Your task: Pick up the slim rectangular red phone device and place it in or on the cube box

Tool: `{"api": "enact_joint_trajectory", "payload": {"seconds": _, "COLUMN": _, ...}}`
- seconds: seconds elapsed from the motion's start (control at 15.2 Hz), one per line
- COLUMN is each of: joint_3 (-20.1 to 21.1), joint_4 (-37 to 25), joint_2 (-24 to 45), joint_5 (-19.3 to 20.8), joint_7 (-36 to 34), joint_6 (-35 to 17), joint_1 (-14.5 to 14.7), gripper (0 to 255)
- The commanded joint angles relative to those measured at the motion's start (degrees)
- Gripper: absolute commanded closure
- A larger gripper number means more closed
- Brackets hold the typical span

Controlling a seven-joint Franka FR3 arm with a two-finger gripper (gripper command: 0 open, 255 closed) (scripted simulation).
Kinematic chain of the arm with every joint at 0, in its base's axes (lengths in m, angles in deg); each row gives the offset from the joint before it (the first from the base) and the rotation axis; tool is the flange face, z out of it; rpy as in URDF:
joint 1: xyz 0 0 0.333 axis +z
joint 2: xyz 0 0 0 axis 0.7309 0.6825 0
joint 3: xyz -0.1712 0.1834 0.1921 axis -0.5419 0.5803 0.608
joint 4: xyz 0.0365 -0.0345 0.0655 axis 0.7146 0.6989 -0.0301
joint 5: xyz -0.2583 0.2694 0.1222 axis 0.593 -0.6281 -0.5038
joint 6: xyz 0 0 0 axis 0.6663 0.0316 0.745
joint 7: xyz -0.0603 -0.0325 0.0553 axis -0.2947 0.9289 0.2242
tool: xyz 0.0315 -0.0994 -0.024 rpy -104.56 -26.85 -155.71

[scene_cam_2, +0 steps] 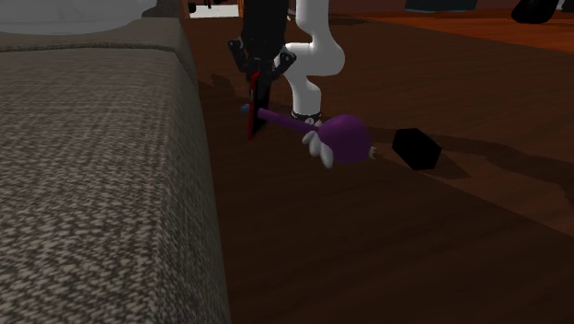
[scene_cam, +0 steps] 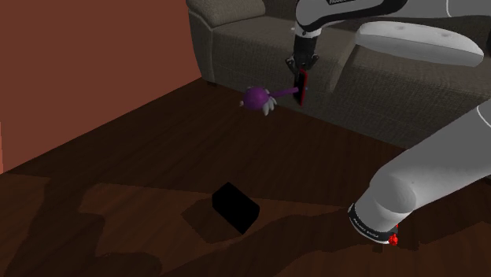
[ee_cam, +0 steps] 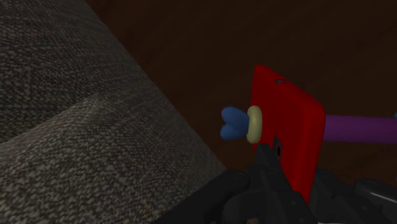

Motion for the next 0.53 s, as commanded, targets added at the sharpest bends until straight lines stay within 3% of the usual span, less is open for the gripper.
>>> {"api": "enact_joint_trajectory", "payload": {"seconds": 0.0, "joint_3": 1.55, "joint_4": 2.07, "joint_2": -2.50, "joint_5": -0.26, "joint_7": -2.35, "joint_6": 0.77, "joint_1": 0.96, "gripper": 255}}
{"api": "enact_joint_trajectory", "payload": {"seconds": 0.46, "joint_3": 7.64, "joint_4": 6.81, "joint_2": -9.35, "joint_5": -2.49, "joint_7": -10.66, "joint_6": 4.20, "joint_1": 4.56, "gripper": 255}}
